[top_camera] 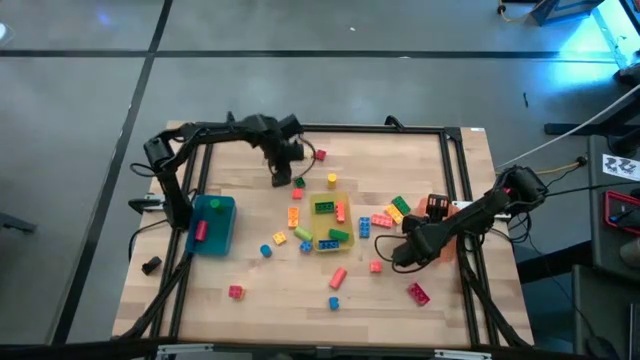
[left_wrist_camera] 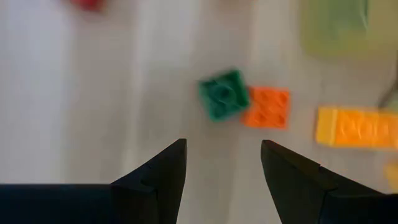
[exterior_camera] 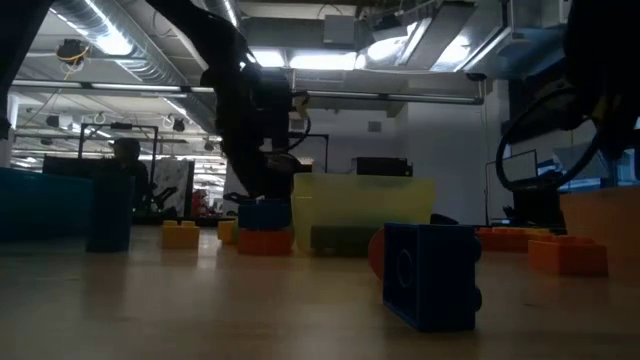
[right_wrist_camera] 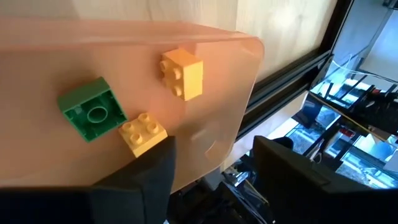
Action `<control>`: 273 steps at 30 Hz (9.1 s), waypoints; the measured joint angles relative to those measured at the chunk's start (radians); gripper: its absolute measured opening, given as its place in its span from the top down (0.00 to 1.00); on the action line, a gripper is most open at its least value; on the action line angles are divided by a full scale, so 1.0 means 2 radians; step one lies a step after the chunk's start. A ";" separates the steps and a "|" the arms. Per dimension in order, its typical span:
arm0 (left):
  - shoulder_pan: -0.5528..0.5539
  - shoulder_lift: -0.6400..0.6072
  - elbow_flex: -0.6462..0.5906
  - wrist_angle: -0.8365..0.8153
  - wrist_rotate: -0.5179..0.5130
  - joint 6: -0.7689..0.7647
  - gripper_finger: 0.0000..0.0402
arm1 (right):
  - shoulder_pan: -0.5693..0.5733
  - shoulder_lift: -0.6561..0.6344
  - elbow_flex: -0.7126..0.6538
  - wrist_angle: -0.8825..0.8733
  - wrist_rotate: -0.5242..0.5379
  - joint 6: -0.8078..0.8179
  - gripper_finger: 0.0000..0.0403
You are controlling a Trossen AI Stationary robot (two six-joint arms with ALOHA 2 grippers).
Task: Sort blocks by size
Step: Put the orange 4 stud game piece into the orange bin, then put the green 4 stud game piece into the orange bin
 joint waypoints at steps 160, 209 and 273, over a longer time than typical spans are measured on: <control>-0.155 -0.072 -0.010 0.446 -0.117 -0.014 0.65 | -0.306 -0.142 0.088 0.628 0.037 -0.064 0.46; -0.177 -0.072 -0.009 0.381 -0.146 -0.001 0.45 | -0.307 -0.129 0.089 0.391 -0.006 -0.066 0.72; -0.027 -0.006 -0.050 0.133 -0.048 0.053 0.46 | -0.178 -0.129 0.059 0.094 -0.061 -0.105 0.44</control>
